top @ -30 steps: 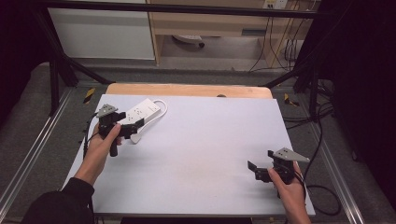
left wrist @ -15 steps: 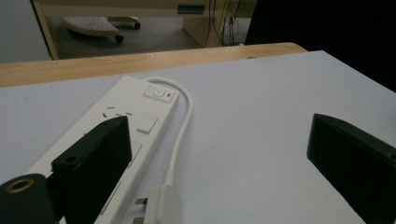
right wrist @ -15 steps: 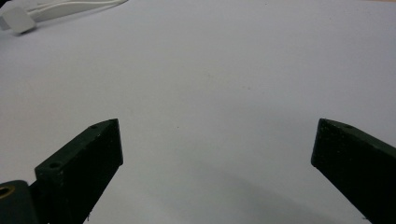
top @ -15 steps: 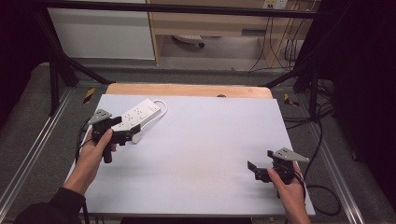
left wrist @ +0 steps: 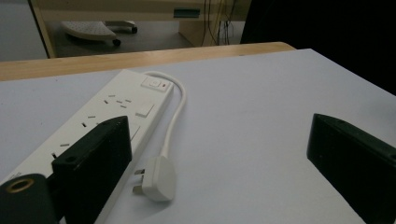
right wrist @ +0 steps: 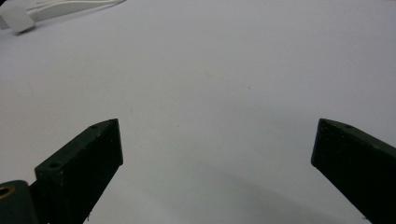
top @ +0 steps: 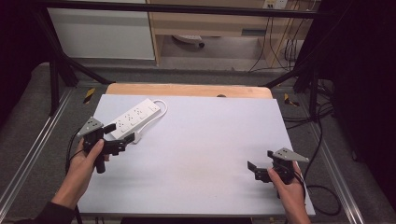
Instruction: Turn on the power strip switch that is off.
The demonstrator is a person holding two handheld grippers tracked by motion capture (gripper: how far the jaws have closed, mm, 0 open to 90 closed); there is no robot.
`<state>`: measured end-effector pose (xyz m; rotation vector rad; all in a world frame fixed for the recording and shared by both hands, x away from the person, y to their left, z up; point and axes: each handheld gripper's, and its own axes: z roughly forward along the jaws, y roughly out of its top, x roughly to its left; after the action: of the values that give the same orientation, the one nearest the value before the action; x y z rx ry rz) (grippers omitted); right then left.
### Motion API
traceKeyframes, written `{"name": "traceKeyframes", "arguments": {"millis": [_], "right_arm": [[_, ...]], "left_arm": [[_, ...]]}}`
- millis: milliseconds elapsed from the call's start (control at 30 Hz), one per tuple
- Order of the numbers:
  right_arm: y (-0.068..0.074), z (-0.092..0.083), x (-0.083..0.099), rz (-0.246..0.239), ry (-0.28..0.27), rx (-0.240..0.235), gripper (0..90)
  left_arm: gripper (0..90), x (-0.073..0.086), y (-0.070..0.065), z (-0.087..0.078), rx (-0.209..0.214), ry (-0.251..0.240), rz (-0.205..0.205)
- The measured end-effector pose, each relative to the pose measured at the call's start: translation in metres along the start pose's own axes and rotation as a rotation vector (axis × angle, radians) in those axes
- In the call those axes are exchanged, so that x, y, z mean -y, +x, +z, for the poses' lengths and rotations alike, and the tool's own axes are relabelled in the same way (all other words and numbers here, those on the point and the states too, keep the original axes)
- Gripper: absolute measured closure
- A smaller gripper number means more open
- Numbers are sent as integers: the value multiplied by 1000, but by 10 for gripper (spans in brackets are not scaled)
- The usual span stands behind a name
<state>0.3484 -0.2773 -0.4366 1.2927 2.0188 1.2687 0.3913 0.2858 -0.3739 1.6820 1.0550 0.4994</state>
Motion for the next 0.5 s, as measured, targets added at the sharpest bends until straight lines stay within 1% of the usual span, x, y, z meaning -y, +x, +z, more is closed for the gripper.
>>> {"name": "traceKeyframes", "arguments": {"millis": [233,433,500], "right_arm": [[0,0,0,0,0,0,26],[0,0,0,1,1,2,26],[0,0,0,1,1,3,25]], "left_arm": [[65,11,-5,-12,5,-3,4],[67,26,-9,-21,5,4,15],[68,33,-9,-23,16,7,-5]]}}
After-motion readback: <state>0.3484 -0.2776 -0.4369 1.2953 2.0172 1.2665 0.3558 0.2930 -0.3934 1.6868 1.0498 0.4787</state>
